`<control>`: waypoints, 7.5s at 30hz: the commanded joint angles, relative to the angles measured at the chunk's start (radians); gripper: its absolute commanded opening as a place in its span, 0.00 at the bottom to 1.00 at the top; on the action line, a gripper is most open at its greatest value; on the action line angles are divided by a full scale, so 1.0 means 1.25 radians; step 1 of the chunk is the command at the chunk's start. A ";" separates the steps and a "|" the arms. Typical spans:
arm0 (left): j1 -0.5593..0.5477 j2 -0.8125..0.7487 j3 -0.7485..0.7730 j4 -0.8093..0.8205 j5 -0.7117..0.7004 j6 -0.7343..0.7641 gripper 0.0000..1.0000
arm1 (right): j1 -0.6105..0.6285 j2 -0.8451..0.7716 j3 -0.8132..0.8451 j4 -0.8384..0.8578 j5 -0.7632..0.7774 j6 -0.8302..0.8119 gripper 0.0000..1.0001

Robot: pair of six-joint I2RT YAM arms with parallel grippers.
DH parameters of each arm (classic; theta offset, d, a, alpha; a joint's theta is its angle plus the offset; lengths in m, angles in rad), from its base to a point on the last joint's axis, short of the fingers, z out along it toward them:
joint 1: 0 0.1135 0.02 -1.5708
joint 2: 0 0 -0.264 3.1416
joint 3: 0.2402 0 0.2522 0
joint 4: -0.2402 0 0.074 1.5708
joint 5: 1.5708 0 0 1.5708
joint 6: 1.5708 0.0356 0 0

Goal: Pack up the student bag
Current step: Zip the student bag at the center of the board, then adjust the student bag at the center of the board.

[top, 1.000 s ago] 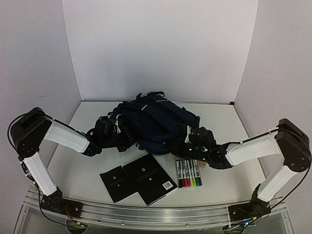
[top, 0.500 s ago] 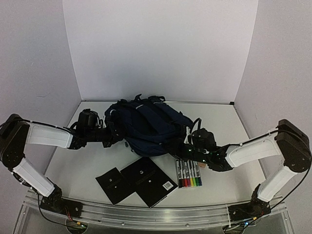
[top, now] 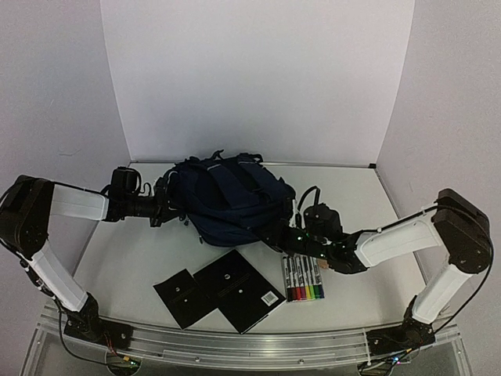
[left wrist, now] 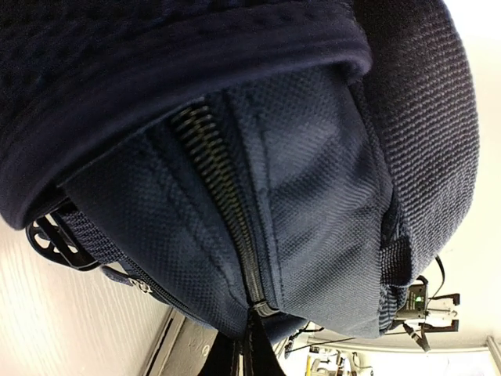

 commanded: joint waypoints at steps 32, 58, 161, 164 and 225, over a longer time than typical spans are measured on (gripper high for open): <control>-0.225 -0.162 -0.261 0.207 -0.466 -0.150 0.76 | 0.178 0.261 0.173 0.072 0.242 -0.303 0.04; -0.291 -0.063 -0.207 0.286 -0.532 -0.171 0.00 | 0.185 0.258 0.186 -0.029 0.311 -0.243 0.00; 0.115 -0.216 0.231 -0.376 -0.381 0.427 0.70 | 0.010 0.107 0.307 -0.196 -0.032 -0.392 0.00; 0.090 -0.310 0.252 -0.453 -0.568 0.471 0.78 | 0.021 0.083 0.312 -0.196 -0.047 -0.384 0.00; -0.491 -0.128 0.576 -0.676 -0.835 0.915 0.00 | -0.074 -0.006 0.568 -0.934 0.364 -0.469 0.00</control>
